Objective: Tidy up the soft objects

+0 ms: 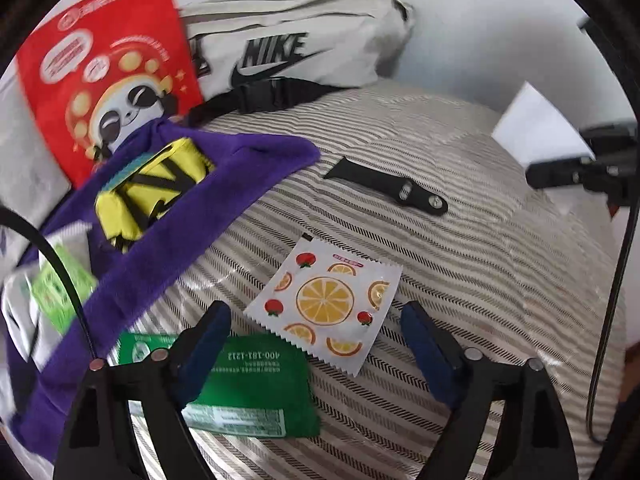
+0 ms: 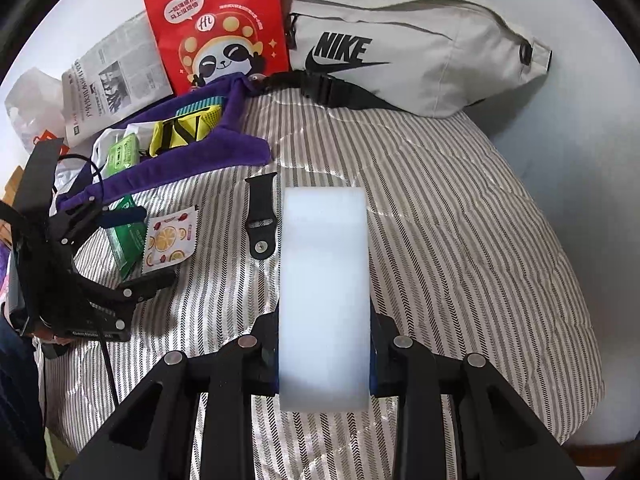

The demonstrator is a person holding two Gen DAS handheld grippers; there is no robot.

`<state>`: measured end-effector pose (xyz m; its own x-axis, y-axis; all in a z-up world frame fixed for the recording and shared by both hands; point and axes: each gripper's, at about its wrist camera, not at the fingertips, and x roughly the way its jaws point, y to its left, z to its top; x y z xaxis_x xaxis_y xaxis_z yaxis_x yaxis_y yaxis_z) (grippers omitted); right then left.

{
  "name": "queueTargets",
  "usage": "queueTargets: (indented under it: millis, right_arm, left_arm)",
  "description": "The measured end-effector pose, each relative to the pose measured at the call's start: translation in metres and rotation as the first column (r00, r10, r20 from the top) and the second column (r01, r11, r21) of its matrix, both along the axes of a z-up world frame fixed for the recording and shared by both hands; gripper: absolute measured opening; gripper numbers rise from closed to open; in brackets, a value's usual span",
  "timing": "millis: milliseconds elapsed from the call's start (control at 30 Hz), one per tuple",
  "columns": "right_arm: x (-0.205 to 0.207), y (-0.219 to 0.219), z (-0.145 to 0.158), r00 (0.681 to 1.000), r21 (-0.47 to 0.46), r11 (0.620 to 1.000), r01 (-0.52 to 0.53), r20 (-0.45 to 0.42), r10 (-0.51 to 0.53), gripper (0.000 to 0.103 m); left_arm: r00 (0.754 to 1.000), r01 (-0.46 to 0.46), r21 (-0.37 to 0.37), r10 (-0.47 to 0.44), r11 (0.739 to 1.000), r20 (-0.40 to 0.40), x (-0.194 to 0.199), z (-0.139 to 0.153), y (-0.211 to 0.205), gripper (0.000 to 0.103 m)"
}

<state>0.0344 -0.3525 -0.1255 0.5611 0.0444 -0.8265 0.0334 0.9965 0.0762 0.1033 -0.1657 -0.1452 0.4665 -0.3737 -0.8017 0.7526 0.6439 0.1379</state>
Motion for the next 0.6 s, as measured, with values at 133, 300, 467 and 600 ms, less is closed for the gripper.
queueTargets:
  millis: [133,300,467,600]
  right_arm:
    - [0.004,-0.001,-0.005,1.0,0.011,1.0,-0.002,-0.009,0.002,0.03]
    - [0.007,0.002,-0.011,1.0,0.006,1.0,-0.013,-0.026,0.013,0.03]
    - [0.008,0.0,-0.014,0.999,0.0,1.0,-0.005,-0.038,0.005,0.03]
    - [0.009,0.001,-0.014,0.999,-0.004,1.0,0.001,-0.042,-0.001,0.03]
  left_arm:
    - [0.999,0.021,-0.012,-0.022,1.0,-0.042,0.014,-0.001,-0.003,0.091]
    - [0.993,0.022,-0.061,-0.029,0.998,-0.111,0.024,-0.002,-0.005,0.084]
    - [0.997,0.033,-0.055,-0.036,0.998,-0.067,0.005,0.002,-0.007,0.047]
    - [0.989,0.056,-0.077,-0.066,0.995,-0.13,-0.008,0.011,-0.004,0.008]
